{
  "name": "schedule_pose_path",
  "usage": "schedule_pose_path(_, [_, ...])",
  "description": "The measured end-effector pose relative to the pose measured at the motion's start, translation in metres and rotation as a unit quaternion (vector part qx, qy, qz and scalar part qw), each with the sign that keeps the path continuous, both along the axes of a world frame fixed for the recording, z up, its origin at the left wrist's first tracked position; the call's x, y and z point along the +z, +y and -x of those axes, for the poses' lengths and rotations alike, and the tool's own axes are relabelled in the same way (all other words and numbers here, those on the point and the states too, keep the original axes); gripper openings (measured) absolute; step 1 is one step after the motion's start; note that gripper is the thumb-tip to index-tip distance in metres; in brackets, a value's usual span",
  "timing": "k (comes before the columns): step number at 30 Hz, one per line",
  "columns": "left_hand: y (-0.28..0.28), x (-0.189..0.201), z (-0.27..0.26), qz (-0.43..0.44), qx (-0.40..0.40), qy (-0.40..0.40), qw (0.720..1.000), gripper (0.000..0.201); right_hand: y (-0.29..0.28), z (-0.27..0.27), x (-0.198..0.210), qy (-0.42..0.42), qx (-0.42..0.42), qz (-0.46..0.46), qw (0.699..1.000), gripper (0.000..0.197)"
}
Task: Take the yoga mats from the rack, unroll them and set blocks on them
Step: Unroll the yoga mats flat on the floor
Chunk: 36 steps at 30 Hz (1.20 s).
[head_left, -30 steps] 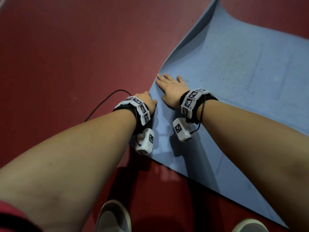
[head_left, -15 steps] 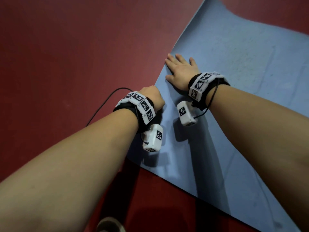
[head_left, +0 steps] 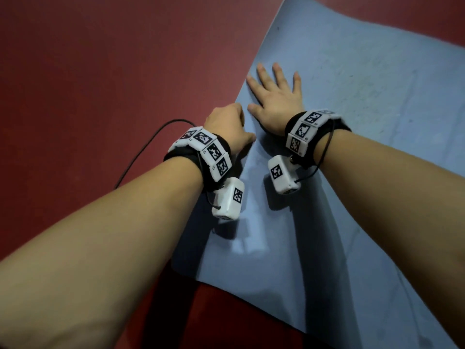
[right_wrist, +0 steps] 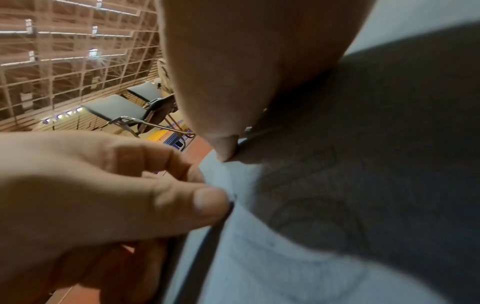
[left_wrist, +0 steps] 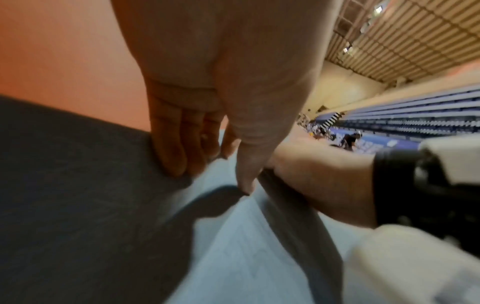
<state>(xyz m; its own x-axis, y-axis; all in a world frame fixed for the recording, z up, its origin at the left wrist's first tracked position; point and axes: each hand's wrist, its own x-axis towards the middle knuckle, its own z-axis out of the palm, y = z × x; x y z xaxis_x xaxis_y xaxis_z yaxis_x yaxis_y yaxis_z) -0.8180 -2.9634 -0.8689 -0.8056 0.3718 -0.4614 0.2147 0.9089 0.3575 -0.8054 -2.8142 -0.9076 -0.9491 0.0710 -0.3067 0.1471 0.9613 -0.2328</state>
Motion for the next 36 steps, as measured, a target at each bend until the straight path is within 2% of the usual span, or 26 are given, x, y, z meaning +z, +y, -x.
schedule_pose_path(4, [0.016,0.003,0.01,0.048,-0.047,0.018,0.998,0.048,-0.003,-0.001,-0.003,0.022,-0.006,-0.002,1.0,0.061])
schedule_pose_path(9, [0.038,0.012,0.03,0.122,-0.081,-0.068,0.987,0.068,-0.001,0.0,-0.001,0.021,-0.019,0.022,0.999,0.06])
schedule_pose_path(15, [0.047,0.006,0.037,0.144,-0.081,-0.08,0.983,0.063,0.016,0.007,0.002,0.02,0.005,0.029,0.999,0.064])
schedule_pose_path(19, [0.044,0.003,0.035,0.15,-0.073,-0.076,0.983,0.07,0.043,0.041,0.005,0.006,0.001,0.011,1.0,0.073])
schedule_pose_path(25, [0.046,0.004,0.037,0.147,-0.067,-0.085,0.983,0.07,0.069,0.089,0.014,-0.05,-0.001,-0.012,0.999,0.088])
schedule_pose_path(27, [0.047,0.004,0.036,0.153,-0.063,-0.087,0.982,0.07,0.071,0.091,0.012,-0.05,-0.018,-0.013,0.999,0.093])
schedule_pose_path(33, [0.048,0.006,0.035,0.136,-0.032,-0.083,0.987,0.053,0.072,0.098,0.013,-0.058,-0.03,-0.006,0.998,0.102])
schedule_pose_path(36, [0.049,0.004,0.037,0.142,-0.041,-0.092,0.985,0.061,0.075,0.1,0.011,-0.054,-0.032,-0.006,0.998,0.103])
